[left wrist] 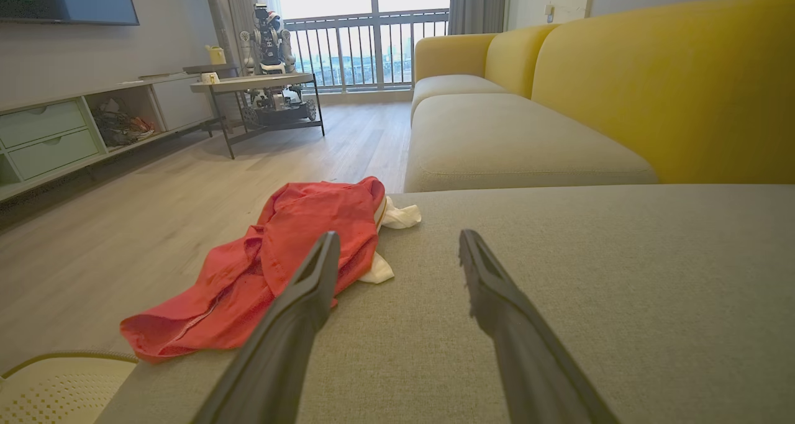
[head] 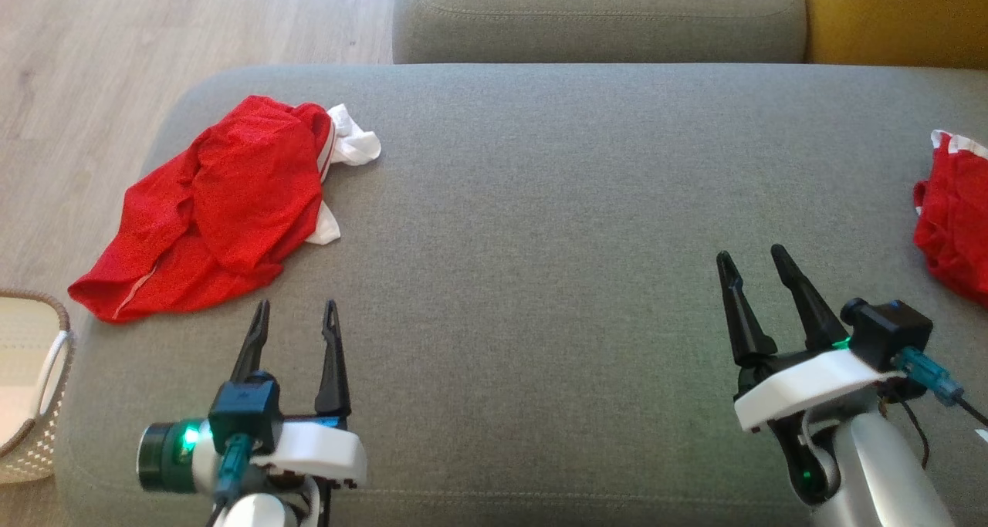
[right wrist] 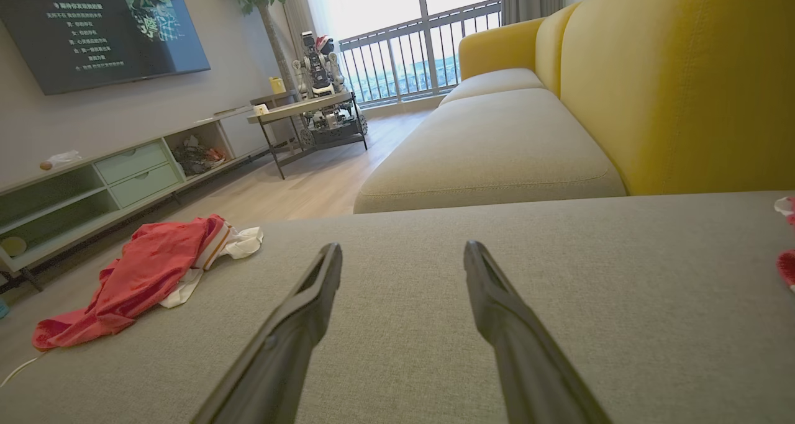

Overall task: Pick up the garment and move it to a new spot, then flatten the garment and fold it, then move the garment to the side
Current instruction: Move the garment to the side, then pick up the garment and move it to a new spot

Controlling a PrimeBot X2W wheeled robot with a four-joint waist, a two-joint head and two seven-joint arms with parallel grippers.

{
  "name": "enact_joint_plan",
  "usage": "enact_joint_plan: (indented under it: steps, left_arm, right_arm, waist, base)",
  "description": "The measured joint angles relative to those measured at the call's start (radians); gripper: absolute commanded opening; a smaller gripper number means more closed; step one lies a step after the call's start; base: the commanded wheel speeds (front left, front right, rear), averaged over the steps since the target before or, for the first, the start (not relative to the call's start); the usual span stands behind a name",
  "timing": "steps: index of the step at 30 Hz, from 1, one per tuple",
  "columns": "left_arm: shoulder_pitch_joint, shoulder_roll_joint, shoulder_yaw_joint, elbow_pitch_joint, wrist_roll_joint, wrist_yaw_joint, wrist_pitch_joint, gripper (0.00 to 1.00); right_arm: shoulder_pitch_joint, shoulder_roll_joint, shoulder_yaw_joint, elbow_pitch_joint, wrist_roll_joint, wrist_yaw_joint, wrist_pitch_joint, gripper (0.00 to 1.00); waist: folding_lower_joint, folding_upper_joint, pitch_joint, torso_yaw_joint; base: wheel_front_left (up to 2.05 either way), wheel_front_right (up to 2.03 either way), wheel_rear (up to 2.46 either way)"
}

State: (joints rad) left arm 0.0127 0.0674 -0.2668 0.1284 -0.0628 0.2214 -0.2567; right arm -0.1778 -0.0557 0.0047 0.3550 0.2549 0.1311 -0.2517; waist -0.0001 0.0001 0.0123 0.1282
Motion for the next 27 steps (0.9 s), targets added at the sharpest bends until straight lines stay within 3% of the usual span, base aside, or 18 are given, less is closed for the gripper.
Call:
enact_joint_plan:
  steps: [27]
  left_arm:
    - [0.003, -0.008, 0.023, -0.007, 0.028, -0.019, 0.0, 1.0]
  right_arm:
    - [0.027, 0.001, -0.005, -0.028, 0.011, 0.0, -0.001, 1.0]
  waist:
    - [0.0002, 0.0, 0.008, -0.017]
  base:
    - [0.0, 0.0, 0.0]
